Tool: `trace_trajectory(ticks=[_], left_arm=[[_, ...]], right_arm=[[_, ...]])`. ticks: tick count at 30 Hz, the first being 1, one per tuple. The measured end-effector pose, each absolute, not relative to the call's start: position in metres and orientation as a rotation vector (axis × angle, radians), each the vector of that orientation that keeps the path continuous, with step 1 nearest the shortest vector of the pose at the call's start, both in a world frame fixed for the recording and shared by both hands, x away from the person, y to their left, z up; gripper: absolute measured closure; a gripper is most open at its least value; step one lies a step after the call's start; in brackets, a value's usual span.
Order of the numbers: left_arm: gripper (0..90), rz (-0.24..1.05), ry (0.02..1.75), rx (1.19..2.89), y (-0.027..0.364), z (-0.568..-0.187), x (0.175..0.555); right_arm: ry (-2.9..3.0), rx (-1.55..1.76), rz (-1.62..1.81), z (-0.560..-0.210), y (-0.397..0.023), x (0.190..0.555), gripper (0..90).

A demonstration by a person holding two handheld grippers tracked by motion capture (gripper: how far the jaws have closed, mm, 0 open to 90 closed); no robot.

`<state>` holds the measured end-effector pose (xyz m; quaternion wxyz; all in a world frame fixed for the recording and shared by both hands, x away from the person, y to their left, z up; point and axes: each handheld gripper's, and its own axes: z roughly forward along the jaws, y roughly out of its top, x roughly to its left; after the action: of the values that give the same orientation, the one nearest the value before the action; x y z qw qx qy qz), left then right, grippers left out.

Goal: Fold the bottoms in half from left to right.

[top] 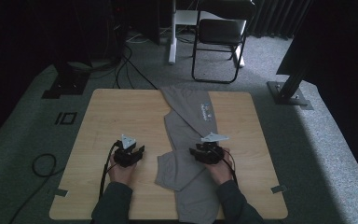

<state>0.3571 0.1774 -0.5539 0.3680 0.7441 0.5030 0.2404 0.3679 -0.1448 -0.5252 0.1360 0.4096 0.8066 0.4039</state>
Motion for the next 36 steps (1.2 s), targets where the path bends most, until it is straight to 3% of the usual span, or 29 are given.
trace_trajectory(ticks=[6, 10, 13, 18, 24, 36], left_arm=[[56.5, 0.613, 1.293, 1.906, 0.178, -0.554, 0.357], [56.2, 0.608, 1.297, 1.906, 0.178, -0.554, 0.357], [56.2, 0.608, 1.299, 1.908, 0.178, -0.554, 0.357], [56.2, 0.608, 1.300, 1.909, 0.178, -0.554, 0.358], [56.2, 0.610, 1.300, 1.913, 0.178, -0.554, 0.357], [56.2, 0.614, 1.300, 1.917, 0.177, -0.554, 0.357]], right_arm=[[2.420, 1.198, 1.116, -0.538, -0.123, 0.382, 52.1], [2.473, 1.184, 1.061, -0.544, -0.121, 0.380, 77.4], [2.466, 1.162, 1.096, -0.540, -0.127, 0.371, 87.5], [2.466, 1.146, 1.119, -0.534, -0.136, 0.361, 87.9], [2.433, 1.143, 1.136, -0.527, -0.165, 0.320, 87.7], [2.404, 1.206, 1.085, -0.534, -0.220, 0.270, 87.5]])
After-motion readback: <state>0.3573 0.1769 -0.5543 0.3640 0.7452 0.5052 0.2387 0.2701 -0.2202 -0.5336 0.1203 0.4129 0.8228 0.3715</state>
